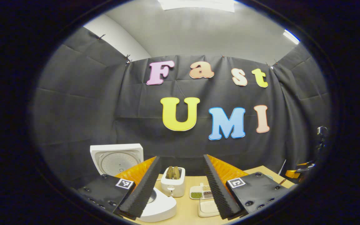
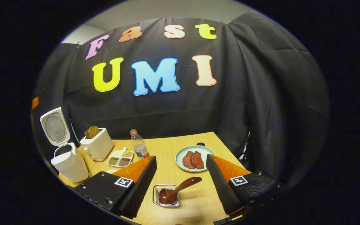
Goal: Close the left gripper, press the button to open the rice cooker; take a wooden spoon from the chopstick holder with the right hand, scoop a spoonful of rice and pour it into the rice cooker, then put the wooden spoon back into the chopstick holder.
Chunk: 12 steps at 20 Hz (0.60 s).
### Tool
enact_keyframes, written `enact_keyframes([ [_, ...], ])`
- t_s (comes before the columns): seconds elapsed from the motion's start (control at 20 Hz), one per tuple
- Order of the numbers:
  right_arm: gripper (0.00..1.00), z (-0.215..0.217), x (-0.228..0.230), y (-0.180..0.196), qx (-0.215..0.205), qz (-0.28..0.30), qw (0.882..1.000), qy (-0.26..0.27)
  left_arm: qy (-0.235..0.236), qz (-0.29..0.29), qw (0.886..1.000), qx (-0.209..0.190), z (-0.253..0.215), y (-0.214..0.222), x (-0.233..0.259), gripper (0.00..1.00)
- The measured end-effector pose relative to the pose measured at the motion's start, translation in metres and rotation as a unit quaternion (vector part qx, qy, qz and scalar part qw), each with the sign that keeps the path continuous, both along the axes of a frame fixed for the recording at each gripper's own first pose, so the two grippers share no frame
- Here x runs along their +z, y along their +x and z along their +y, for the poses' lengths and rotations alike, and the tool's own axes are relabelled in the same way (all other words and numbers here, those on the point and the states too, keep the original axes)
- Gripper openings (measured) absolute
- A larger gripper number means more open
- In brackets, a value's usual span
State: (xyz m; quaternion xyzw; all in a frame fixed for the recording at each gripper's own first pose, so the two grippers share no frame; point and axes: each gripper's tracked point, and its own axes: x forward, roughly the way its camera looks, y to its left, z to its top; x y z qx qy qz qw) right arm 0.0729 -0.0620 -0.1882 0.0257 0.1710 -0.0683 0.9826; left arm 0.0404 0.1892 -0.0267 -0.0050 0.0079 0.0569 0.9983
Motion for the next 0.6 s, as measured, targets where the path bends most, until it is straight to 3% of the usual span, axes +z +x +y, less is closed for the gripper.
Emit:
enact_keyframes([
  [0.25,0.97,-0.016,-0.055,0.015,-0.016,0.036,0.997,0.064,0.000,0.003,1.000,0.007,-0.015,0.001,0.002,0.92],
  [0.6,0.96,-0.010,-0.109,0.030,-0.005,0.063,0.991,0.119,0.019,0.027,0.999,0.010,-0.031,0.005,-0.008,0.93],
])
